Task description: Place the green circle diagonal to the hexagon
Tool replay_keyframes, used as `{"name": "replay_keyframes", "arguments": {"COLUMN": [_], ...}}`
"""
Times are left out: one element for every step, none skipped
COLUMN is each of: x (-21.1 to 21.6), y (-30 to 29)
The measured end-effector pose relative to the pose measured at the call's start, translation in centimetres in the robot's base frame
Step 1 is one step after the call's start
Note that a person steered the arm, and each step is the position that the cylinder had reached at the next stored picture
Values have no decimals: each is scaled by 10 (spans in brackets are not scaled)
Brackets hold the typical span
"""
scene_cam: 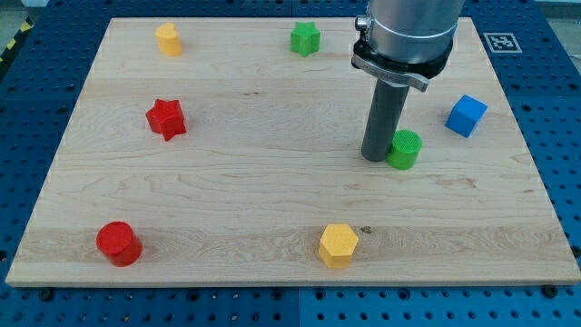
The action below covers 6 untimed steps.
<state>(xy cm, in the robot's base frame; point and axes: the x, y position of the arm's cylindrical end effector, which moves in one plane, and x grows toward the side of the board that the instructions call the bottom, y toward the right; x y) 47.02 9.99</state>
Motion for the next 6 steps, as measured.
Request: {"name": "replay_keyframes", "arguments": {"x": [3, 3, -11, -19, -19, -12], "y": [0, 0, 0, 0, 33, 36]}}
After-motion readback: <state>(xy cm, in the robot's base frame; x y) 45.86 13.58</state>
